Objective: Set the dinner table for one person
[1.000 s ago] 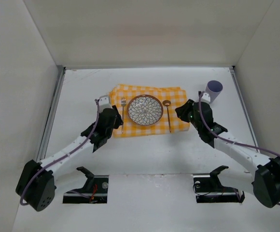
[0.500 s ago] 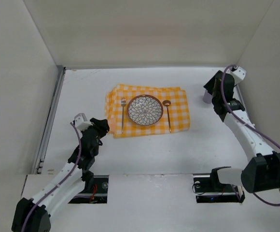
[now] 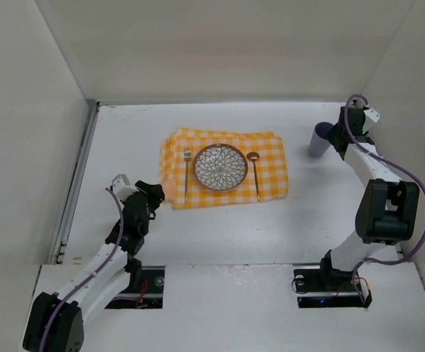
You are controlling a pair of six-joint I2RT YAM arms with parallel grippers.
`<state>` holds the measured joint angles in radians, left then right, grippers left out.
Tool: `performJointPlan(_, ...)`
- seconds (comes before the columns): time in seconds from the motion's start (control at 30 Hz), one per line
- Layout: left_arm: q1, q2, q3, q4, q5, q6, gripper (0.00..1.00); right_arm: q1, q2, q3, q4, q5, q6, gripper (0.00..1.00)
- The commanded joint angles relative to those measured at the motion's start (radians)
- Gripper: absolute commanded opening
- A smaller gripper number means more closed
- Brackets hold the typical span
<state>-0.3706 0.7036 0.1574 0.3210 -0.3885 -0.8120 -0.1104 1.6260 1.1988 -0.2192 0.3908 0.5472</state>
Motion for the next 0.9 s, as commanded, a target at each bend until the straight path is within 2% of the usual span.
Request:
performJointPlan(0.0,0.008,0.017,-0.005,0.078,0.020,-0.018,0.45,-0.007,0.015,0.027,0.055,-0.090,0.020,0.52)
performJointPlan(0.1,0.008,0.020,-0.005,0.081,0.030,-0.019,0.45,-0.007,0.040,0.005,0.083,-0.096,0.023,0.47)
performJointPlan(0.2,0.009,0.025,-0.007,0.085,0.025,-0.019,0.45,-0.007,0.055,-0.002,0.084,-0.092,0.031,0.34)
performJointPlan(0.3,0.009,0.031,-0.009,0.089,0.030,-0.019,0.45,0.001,0.012,-0.024,0.106,-0.064,0.039,0.23)
performJointPlan(0.37,0.009,0.034,-0.009,0.092,0.027,-0.019,0.45,0.001,-0.044,-0.034,0.119,-0.034,0.040,0.20)
performJointPlan(0.5,0.012,0.046,-0.006,0.096,0.033,-0.019,0.45,0.048,-0.141,-0.005,0.107,-0.015,0.016,0.20)
performJointPlan(0.6,0.011,0.051,-0.004,0.098,0.034,-0.019,0.45,0.111,-0.155,0.050,0.067,-0.018,-0.018,0.20)
performJointPlan(0.87,0.016,0.062,-0.009,0.112,0.042,-0.021,0.45,0.281,-0.020,0.171,0.033,-0.049,-0.033,0.20)
